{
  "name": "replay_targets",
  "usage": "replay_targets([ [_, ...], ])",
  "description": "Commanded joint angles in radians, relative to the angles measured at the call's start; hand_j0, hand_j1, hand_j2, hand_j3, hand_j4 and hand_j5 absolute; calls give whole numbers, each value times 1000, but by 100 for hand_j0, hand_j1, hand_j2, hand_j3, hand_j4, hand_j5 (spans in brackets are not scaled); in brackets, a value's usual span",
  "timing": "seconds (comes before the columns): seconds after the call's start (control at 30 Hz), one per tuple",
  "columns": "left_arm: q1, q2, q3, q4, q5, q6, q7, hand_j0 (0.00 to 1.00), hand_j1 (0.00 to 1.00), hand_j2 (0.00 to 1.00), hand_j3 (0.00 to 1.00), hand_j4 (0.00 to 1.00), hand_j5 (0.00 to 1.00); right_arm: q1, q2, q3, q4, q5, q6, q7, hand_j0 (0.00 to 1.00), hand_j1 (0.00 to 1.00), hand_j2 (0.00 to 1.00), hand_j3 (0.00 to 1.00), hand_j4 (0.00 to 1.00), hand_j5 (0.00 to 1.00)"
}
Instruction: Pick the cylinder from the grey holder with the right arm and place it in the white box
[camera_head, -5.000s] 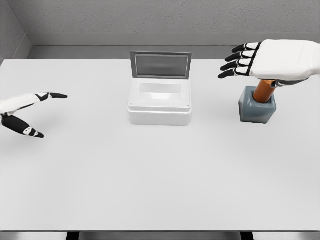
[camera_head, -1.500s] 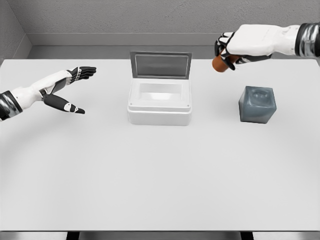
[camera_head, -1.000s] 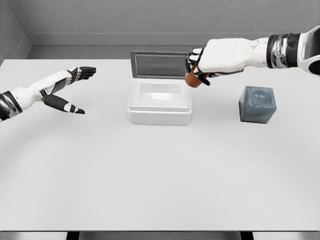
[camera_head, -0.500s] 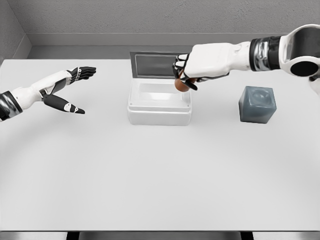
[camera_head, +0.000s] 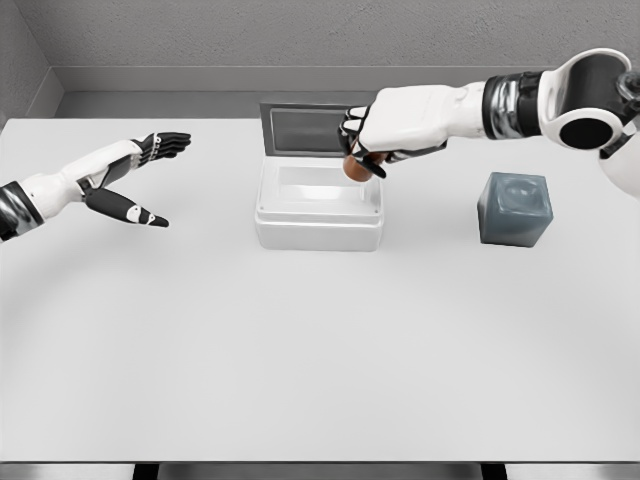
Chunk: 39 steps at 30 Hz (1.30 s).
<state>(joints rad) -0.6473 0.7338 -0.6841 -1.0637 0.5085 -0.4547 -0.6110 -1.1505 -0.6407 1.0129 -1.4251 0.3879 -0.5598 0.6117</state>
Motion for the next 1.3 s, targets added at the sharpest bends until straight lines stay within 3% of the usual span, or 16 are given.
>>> replay_targets([
  [0.0, 0, -2, 0, -4, 5, 1, 0, 100, 100, 100, 100, 100, 100, 0, 4, 7, 20, -3, 6, -1, 21, 21, 21, 21, 21, 21],
  [0.43, 2, -4, -2, -5, 2, 1, 0, 100, 100, 100, 100, 100, 100, -2, 22, 26, 35, -1, 8, -1, 21, 21, 21, 21, 21, 21],
  [0.8, 2, -4, -3, -7, 1, 1, 0, 100, 100, 100, 100, 100, 100, -6, 50, 29, 98, 5, 8, -1, 21, 21, 21, 21, 21, 21],
  [1.27, 9, -5, -3, -9, 1, -1, 0, 100, 100, 100, 100, 100, 100, -18, 55, 35, 106, 5, 9, -1, 21, 21, 21, 21, 21, 21],
])
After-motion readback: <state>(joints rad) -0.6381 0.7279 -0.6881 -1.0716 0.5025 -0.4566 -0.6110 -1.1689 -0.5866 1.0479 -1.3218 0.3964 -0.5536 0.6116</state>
